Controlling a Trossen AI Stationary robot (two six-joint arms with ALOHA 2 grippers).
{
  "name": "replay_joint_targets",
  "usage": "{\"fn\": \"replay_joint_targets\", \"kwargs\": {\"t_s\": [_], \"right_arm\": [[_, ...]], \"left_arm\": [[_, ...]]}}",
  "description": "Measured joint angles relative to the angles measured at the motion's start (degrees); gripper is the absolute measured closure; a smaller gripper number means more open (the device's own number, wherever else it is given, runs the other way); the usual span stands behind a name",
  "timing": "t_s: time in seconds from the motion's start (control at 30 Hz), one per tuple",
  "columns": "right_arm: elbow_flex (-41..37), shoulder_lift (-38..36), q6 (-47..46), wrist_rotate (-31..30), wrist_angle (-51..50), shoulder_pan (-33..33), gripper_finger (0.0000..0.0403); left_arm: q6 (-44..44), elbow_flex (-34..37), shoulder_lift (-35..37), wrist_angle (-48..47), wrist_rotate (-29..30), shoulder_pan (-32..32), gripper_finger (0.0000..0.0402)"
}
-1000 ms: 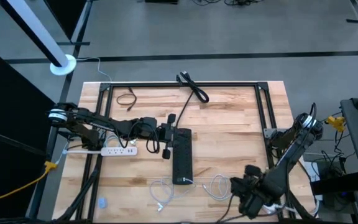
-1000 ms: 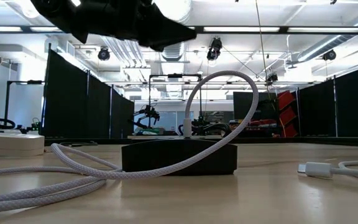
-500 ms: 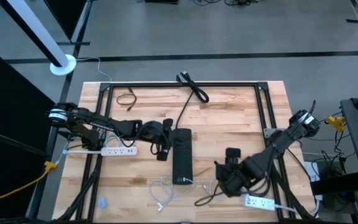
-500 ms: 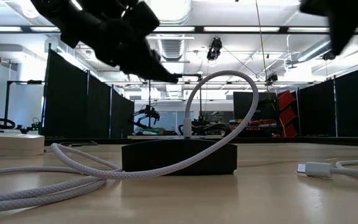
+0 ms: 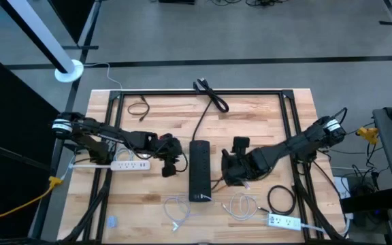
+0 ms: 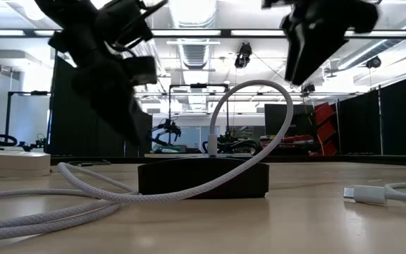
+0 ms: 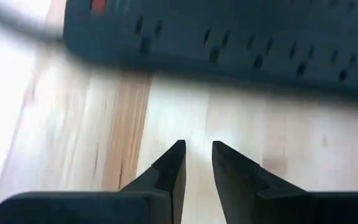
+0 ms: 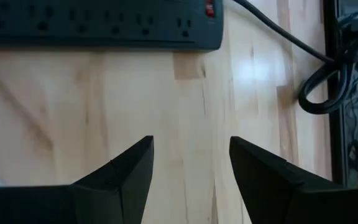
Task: Insert USB
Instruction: Insert the light blue charger cable into the purple charger adapter
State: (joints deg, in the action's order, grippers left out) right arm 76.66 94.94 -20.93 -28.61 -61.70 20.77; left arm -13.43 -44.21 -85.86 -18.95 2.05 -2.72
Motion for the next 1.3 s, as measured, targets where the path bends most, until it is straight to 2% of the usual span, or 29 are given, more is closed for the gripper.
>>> {"fn": "replay_joint_targets", "kwargs": {"t_s": [0.1,0.23,0.47,0.7,1.0,1.13,1.3], "right_arm": [[-2.7,0.0,0.5,0.1,2.6,-1.4,0.0208],[-7.3,0.0,4.0,0.1,6.4,-2.2,0.0208],[-16.4,0.0,9.0,0.3,22.0,-3.6,0.0208],[-22.4,0.0,8.1,0.8,33.7,-3.6,0.0208],[-23.9,0.0,8.1,1.6,36.8,-3.6,0.0208],[-23.9,0.0,8.1,4.5,36.8,-3.6,0.0208],[-23.9,0.0,7.9,4.6,36.9,-3.6,0.0208]], "left_arm": [[-3.4,0.0,1.6,-8.7,-2.5,0.3,0.0335],[-9.4,0.0,6.3,-19.8,-2.2,0.7,0.0335],[-19.7,0.0,14.8,-31.2,7.8,5.0,0.0335],[-28.9,0.7,15.3,-43.9,8.0,11.0,0.0336],[-29.5,6.7,13.3,-42.2,7.5,16.3,0.0336],[-26.8,10.0,13.5,-37.4,4.3,18.6,0.0336],[-24.0,12.4,13.5,-30.3,2.3,19.7,0.0329]]}}
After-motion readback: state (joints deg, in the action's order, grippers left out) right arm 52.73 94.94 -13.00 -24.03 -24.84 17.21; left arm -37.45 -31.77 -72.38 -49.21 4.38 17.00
